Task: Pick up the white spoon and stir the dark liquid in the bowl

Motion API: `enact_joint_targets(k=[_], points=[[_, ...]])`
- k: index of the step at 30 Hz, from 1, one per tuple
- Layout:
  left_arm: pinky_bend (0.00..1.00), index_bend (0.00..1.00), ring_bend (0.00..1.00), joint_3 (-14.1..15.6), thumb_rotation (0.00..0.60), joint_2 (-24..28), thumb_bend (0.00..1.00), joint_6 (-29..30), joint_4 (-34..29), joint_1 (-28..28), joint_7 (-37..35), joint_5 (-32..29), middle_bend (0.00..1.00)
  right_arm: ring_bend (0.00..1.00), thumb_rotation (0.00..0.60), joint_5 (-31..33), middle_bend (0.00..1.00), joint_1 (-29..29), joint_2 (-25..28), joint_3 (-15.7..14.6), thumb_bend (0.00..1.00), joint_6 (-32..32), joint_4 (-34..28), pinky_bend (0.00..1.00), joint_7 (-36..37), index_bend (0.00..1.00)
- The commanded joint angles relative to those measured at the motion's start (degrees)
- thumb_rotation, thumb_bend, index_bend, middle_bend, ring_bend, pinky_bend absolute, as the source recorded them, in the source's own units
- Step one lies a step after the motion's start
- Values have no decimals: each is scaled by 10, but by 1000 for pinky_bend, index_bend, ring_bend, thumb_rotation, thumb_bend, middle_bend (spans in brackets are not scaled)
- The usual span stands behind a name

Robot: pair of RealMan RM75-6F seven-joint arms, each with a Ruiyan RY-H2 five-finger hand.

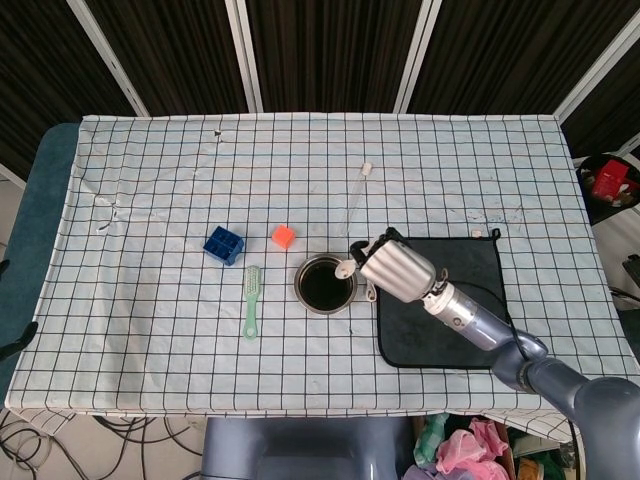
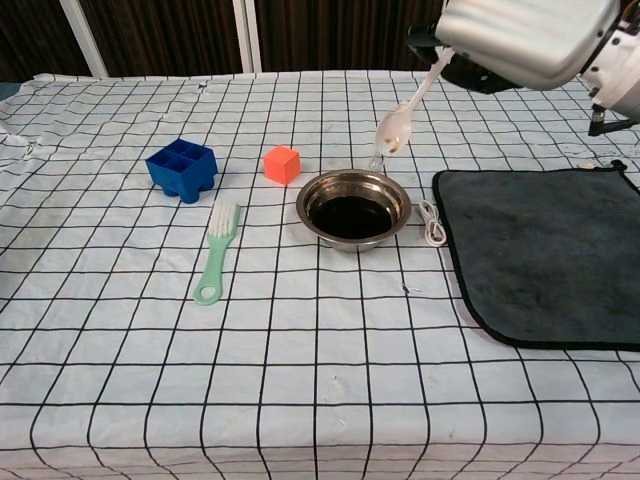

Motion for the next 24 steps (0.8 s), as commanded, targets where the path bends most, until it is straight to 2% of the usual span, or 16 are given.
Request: enact_joint_targets(k=[1,24], points=[[0,91,0,-2,600,2,223,-6,3,-2,-7,-5,26,1000,600,-9,1000,14,-35,-9,397,-7,30,1000,-22,684],[0,91,0,-1,600,11,222,-24,1,-5,-18,-13,26,1000,600,-8,1000,9,-120,-54,396,9,145,1000,-46,710]])
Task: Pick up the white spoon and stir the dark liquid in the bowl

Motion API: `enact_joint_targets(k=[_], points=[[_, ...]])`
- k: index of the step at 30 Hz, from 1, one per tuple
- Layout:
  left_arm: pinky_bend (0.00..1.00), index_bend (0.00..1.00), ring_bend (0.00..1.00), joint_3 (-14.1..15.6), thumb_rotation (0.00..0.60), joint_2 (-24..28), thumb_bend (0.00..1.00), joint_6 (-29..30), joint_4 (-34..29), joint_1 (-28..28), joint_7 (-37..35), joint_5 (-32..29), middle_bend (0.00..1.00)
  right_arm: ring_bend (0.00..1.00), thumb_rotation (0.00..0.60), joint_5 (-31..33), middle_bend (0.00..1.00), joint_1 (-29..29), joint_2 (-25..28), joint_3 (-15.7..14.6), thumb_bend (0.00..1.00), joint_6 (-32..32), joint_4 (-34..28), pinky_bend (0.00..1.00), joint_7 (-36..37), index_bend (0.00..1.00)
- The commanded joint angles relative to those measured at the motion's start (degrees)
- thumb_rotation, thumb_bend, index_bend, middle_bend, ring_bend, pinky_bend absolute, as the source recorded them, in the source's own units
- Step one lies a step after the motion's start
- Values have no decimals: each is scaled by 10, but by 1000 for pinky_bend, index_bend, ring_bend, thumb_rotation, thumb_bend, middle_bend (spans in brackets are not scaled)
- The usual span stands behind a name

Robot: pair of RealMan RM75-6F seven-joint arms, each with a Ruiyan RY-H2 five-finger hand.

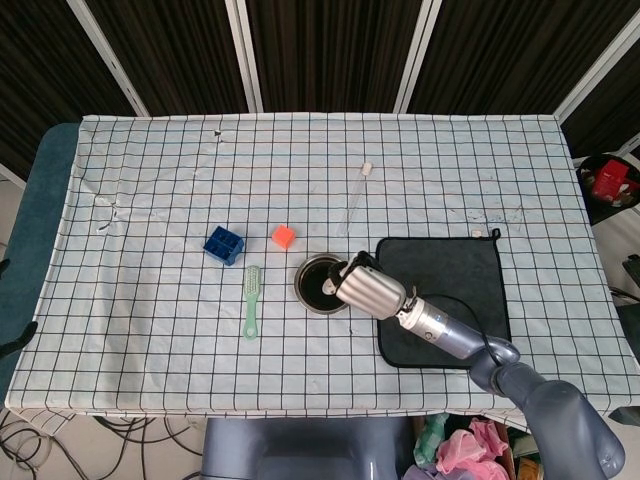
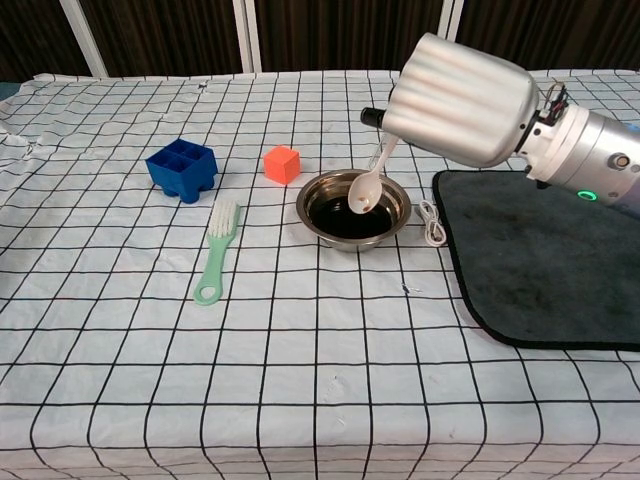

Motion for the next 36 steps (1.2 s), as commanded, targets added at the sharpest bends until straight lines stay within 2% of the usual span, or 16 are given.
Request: enact_joint_targets(k=[1,19,36], points=[[0,91,0,0,600,1,222,-1,-1,0,0,-1,26,1000,600,4,1000,-4,-15,-6,396,1,21,1000,-2,711],[0,91,0,-2,600,4,223,0,-2,1,-4,-4,26,1000,600,20,1000,-1,-72,-27,396,-2,96,1000,22,731],[0,91,0,-2,600,6,222,-2,-1,1,-9,-5,26,1000,600,51,1000,15,-131,-28,396,-11,159,1000,62,732]])
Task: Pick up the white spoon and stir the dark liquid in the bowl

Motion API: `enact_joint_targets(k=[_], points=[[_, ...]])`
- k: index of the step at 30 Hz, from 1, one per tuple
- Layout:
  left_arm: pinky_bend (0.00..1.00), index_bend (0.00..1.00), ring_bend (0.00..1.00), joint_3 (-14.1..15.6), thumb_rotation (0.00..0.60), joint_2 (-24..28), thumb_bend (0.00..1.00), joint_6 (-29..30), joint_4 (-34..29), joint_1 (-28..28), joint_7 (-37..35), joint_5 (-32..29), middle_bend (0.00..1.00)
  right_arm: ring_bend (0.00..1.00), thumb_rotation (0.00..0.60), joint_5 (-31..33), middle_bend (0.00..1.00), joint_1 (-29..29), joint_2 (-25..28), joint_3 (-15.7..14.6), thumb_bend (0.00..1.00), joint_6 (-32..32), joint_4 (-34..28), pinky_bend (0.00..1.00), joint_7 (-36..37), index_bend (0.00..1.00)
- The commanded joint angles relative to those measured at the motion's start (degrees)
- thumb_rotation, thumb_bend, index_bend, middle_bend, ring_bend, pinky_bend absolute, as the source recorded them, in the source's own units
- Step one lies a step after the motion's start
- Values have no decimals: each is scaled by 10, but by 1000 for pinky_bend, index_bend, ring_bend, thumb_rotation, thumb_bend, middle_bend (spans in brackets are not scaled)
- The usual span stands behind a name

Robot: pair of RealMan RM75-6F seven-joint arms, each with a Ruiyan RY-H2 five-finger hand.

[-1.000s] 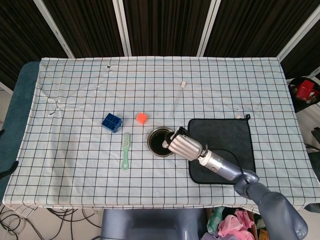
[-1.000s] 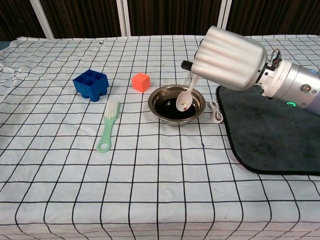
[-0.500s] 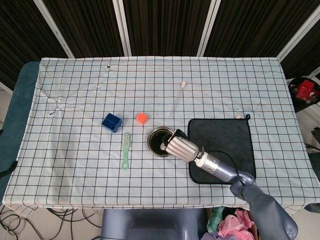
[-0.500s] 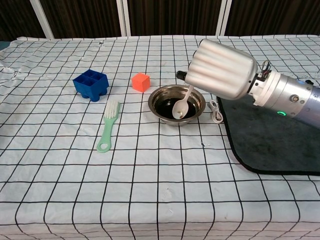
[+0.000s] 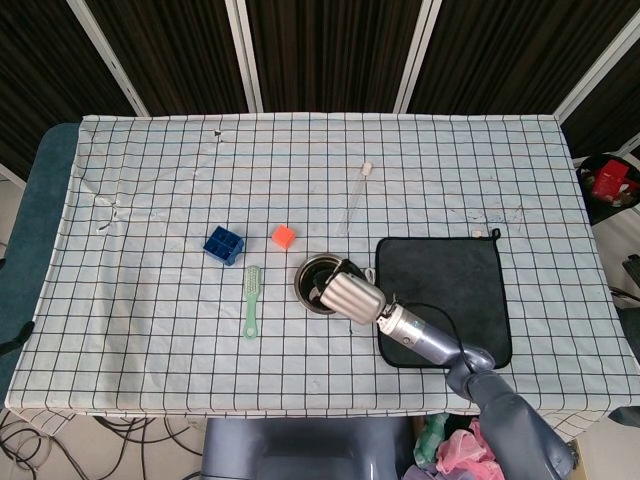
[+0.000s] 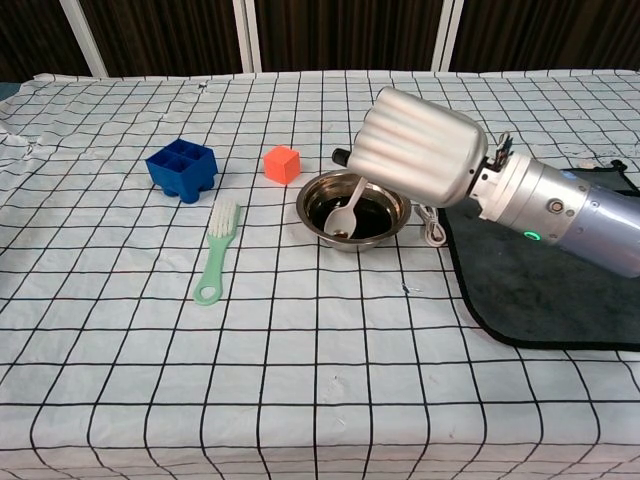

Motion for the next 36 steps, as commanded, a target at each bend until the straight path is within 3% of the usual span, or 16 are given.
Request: enact_joint_targets(k=[1,21,29,36], points=[[0,91,0,0,600,0,222,-1,0,0,0,0,26,1000,600,8,1000,5,-8,3,395,-6,12,1000,5,733],[0,91,0,-2,600,5,222,2,-2,3,-6,-4,26,1000,600,56,1000,14,-24,17,396,-31,64,1000,27,733],[0,91,0,-1,600,4,223,2,-3,3,-4,-3,26,1000,600,47,1000,-2,0,-1,396,-2,59,1000,28,742],[0,91,0,2,600,3,223,3,-6,3,3,2,26,1000,600,33,1000,-25,40,-23,396,39,10,1000,25,743]])
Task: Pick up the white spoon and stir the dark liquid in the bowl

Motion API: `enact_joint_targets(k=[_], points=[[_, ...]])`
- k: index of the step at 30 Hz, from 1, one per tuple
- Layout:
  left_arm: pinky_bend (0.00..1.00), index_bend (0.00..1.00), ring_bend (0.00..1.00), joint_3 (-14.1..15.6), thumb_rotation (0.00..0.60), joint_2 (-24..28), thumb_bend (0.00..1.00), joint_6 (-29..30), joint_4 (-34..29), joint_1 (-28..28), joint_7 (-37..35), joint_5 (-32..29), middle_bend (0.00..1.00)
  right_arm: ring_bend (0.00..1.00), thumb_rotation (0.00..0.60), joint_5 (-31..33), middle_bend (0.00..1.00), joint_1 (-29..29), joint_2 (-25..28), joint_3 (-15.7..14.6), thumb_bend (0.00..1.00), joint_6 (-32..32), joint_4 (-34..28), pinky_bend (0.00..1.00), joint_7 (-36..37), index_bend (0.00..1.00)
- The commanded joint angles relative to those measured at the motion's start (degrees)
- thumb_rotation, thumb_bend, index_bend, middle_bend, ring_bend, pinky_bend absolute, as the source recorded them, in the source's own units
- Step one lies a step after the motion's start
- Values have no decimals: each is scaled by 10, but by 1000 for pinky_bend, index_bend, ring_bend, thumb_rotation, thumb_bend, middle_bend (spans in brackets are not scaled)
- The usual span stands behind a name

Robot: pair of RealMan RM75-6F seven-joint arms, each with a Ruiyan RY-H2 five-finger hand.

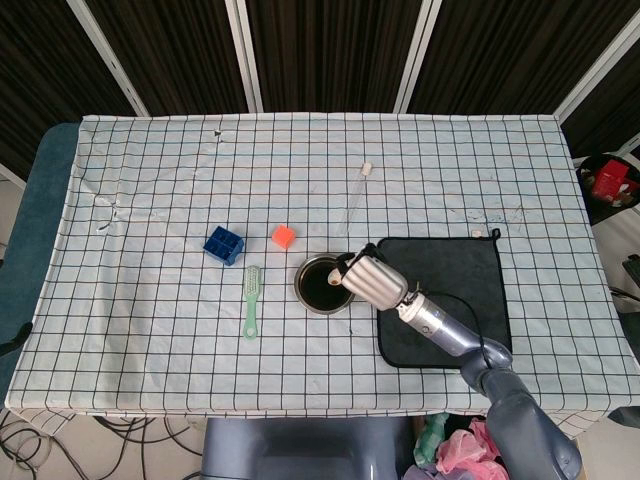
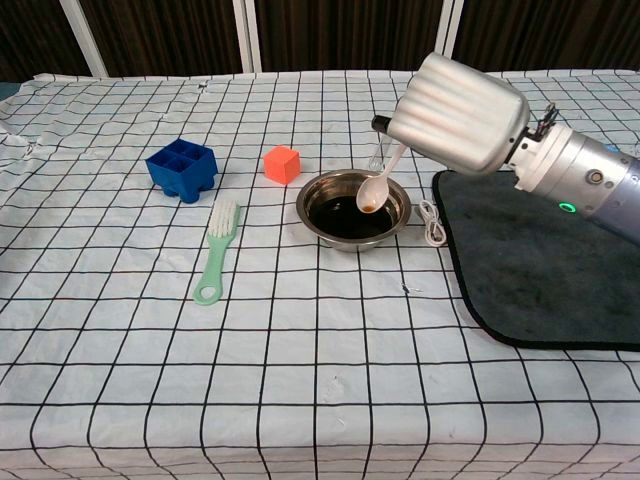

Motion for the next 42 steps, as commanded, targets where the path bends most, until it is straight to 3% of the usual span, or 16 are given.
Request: enact_joint_targets(k=[1,10,16,42], points=[[1,91,0,1,600,-1,222,0,-1,0,2,1,26,1000,600,-7,1000,-11,18,-10,396,12,-29,1000,-5,743],[0,91,0,2,600,-2,222,2,-3,0,4,4,26,1000,600,-22,1000,-15,38,-22,396,24,-101,1000,-33,749],[0,91,0,2,600,0,222,3,-3,1,0,4,26,1000,600,-17,1000,-12,27,-15,396,3,-114,1000,-39,750],[0,91,0,-3,600,2,223,-2,2,0,-5,-5,26,1000,600,17,1000,29,-74,20,398,-56,5,1000,6,753]])
